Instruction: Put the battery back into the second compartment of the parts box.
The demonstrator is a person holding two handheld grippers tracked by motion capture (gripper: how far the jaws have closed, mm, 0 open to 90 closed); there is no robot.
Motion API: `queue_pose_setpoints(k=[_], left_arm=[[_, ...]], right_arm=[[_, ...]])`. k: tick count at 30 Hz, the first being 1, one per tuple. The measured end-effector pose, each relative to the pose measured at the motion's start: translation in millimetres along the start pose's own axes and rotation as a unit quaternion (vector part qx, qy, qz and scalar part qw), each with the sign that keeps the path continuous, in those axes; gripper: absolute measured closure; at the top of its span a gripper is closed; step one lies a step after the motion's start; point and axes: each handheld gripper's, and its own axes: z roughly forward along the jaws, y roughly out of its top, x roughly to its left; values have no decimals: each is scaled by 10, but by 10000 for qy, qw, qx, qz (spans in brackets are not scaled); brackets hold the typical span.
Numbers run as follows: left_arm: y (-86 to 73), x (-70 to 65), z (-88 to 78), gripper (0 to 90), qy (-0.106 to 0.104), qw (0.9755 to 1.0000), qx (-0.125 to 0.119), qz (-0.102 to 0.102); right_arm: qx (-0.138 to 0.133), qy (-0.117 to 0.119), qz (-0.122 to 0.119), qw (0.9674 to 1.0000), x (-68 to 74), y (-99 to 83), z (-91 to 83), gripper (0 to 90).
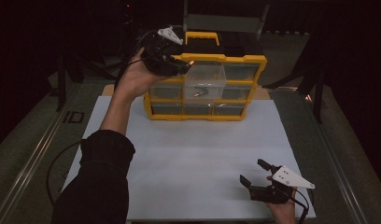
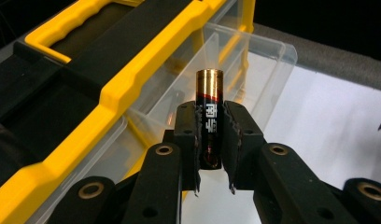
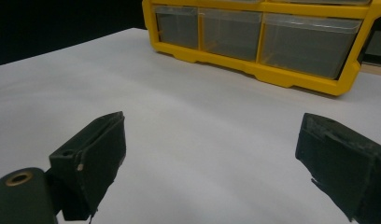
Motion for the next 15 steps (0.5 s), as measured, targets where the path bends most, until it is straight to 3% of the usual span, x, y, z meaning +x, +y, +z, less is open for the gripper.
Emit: queue_pose_setpoints(k=[2,13,14,15], left_arm=[[24,-6,47,778,66,10000,30,-15],[57,-49,225,772,-8,9999,91,-99],[48,-43,227,760,29,9998,89,-162],[48,-43,227,683,29,9998,89,-162]], right_arm=[[-10,-6,20,10000,-2,1,-2,82],[-29,0,28,10000,-12,1,-9,82],[-21,-4,28,10000,-9,1,-7,82],[-19,3,11,10000,-9,1,-6,82]])
